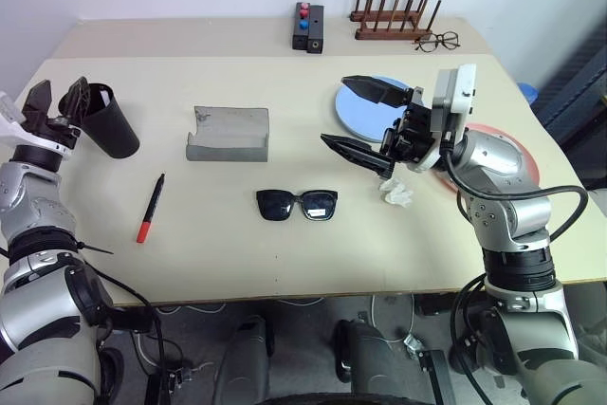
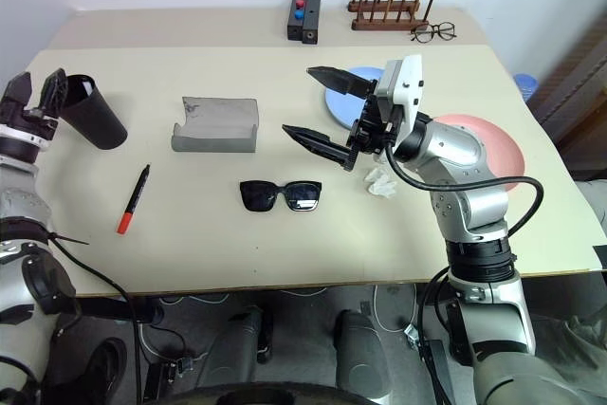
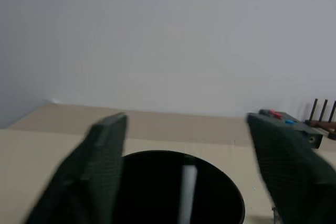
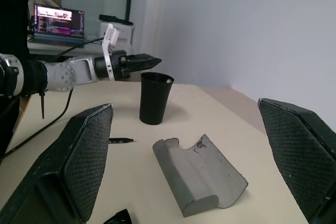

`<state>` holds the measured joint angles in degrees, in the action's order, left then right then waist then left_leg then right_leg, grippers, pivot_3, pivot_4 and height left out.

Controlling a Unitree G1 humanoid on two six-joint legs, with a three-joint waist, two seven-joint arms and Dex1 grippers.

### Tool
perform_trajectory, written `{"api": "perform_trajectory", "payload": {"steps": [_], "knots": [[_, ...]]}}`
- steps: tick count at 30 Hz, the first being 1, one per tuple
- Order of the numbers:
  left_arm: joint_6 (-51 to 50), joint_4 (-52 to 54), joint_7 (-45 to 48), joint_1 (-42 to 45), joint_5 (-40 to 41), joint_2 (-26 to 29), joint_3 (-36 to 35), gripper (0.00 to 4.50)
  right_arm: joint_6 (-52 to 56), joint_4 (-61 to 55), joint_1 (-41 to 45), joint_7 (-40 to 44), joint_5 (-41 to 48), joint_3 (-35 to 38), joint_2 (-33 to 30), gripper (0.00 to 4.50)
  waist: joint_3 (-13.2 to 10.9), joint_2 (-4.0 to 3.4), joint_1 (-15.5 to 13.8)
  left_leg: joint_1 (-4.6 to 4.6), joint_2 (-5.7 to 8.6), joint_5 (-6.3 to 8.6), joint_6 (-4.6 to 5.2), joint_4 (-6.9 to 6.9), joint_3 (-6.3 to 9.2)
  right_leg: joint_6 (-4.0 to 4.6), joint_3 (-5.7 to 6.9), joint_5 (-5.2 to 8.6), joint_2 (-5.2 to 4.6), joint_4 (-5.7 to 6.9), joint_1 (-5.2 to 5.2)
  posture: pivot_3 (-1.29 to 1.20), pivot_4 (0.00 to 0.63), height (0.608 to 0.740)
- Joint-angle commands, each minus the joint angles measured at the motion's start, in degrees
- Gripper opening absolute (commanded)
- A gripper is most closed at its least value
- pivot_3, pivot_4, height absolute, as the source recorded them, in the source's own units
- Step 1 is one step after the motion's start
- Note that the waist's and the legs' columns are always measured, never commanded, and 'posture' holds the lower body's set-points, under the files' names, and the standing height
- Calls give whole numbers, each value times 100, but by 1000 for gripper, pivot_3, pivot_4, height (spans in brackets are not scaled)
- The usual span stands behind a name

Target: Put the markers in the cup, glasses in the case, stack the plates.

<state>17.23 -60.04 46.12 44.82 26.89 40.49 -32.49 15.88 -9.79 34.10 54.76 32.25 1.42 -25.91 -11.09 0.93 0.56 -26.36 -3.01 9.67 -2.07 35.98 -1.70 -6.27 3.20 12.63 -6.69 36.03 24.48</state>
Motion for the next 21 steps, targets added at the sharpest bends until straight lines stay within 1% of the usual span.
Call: {"api": "perform_trajectory", "payload": {"steps": [1,3,5,6,8,10,12,14,16,18,21], "knots": [[70,372,78,76,127,55,-54,4491,-122,-115,25,-9,16,117,-38,4500,0,0,2,0,0,0,0,0,0,0,0,0,0,0,0,0,150,740],[42,487,79,60,119,59,-29,4491,-129,-108,26,-10,8,116,-35,4500,0,0,3,0,0,0,0,0,0,0,0,0,0,0,0,0,150,740],[-194,726,62,7,80,84,69,4491,-132,-103,31,-16,3,114,-28,4500,0,0,1,0,0,0,0,-1,0,0,0,0,0,0,0,0,150,740],[-620,1029,-70,-22,166,85,86,4491,-138,-94,32,-16,-5,114,-30,4500,0,0,1,0,0,0,0,-1,0,0,0,0,0,0,0,0,150,740],[-2471,2420,-629,-292,525,232,235,4491,-141,-75,30,-14,-28,130,-59,4500,0,0,4,-1,0,0,0,-1,0,0,0,0,0,0,0,0,150,740],[-4369,4068,-1131,-663,1344,396,263,4491,-161,-57,19,14,-67,145,-106,4500,-5,6,23,-4,-1,0,0,-1,4,0,-2,0,0,1,1,0,150,740],[-5544,5268,-1565,-927,1881,499,306,4491,-175,-20,33,44,-80,159,-130,4500,-7,8,26,-6,-1,0,0,-2,6,0,-2,0,0,1,3,0,150,740],[-6558,5971,-2274,-932,2368,446,241,4491,-200,55,78,76,-93,157,-141,4500,-8,7,6,-3,-1,0,0,-3,8,0,-2,0,0,2,2,0,150,740],[-7282,6549,-2824,-967,2605,359,358,4491,-248,155,140,118,-126,131,-132,4500,-7,5,6,3,0,0,-1,-2,10,1,-2,1,0,2,-4,0,150,740],[-7930,6947,-3275,-1038,2983,180,387,4491,-292,251,210,135,-162,101,-97,4500,-7,5,13,5,0,0,-1,-1,10,2,-2,2,0,1,-5,0,150,740],[-8652,7219,-3914,-1253,3145,-61,387,4491,-339,338,309,111,-189,49,-2,4500,-8,4,20,6,0,0,-1,-2,10,1,-2,2,1,2,-5,0,150,740]]}}
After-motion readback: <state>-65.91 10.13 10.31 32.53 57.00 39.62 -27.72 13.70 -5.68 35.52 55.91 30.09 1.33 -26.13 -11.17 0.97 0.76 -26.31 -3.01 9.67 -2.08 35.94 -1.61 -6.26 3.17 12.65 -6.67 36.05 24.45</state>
